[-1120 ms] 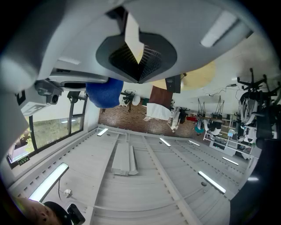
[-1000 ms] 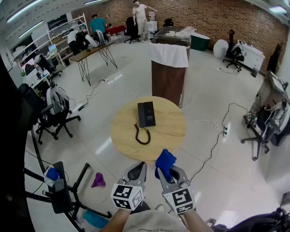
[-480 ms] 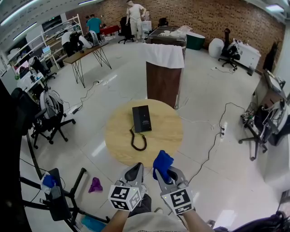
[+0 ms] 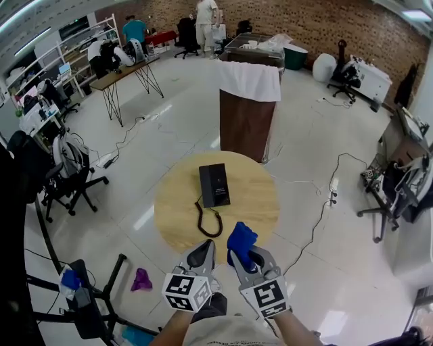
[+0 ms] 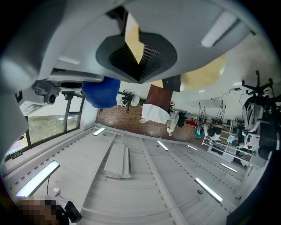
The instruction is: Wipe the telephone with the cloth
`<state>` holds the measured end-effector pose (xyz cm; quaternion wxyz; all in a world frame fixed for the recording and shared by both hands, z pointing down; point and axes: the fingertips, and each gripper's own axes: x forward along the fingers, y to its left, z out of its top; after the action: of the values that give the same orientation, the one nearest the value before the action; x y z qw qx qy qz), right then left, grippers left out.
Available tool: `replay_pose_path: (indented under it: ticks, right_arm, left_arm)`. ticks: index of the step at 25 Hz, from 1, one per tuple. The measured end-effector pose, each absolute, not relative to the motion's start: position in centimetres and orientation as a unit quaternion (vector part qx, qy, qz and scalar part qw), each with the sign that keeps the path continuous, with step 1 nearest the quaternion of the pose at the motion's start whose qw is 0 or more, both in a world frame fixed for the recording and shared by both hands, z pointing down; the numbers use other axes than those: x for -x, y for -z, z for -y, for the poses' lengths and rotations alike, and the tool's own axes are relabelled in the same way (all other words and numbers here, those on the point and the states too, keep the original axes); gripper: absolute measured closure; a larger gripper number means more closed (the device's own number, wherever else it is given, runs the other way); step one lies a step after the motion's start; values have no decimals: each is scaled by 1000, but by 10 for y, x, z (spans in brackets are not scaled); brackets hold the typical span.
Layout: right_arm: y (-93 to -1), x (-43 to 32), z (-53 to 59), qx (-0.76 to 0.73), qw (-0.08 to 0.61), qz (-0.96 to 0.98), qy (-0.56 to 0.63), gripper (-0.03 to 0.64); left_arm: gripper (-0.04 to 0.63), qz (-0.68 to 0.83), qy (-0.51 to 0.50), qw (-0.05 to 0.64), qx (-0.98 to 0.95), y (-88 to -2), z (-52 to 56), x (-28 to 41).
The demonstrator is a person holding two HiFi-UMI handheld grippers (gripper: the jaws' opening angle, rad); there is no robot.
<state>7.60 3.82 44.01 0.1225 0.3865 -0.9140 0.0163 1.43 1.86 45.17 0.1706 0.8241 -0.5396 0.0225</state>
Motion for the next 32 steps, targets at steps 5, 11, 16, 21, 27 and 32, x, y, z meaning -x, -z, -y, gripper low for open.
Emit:
replay_pose_path:
  ticks: [5,11,16,21,27,32]
  right_arm:
    - [-442,-64,-9,-393,128,910,-21,555]
    - [-443,-50,21,-400,134,906,-25,555]
    - [-445,-34,43,-405,142,903,-26,555]
    - [-445,-18,62,-409,146,900,-25,555]
    - [-446,-3,82,-418,150,896,-26,555]
    - [-451,-2,93,-426,154,891,-26,555]
  left_arm:
    - [595,529,-23,175,-830,-455,10,-2]
    - [595,515,-24,182,-837,-456,42,7]
    - [595,501,-24,186,-845,-457,65,17]
    - [595,493,-22,189,-849,-458,85,31]
    - [595,484,-24,193,-853,-461,103,46]
    - [595,477,-30,201,-855,-472,117,51]
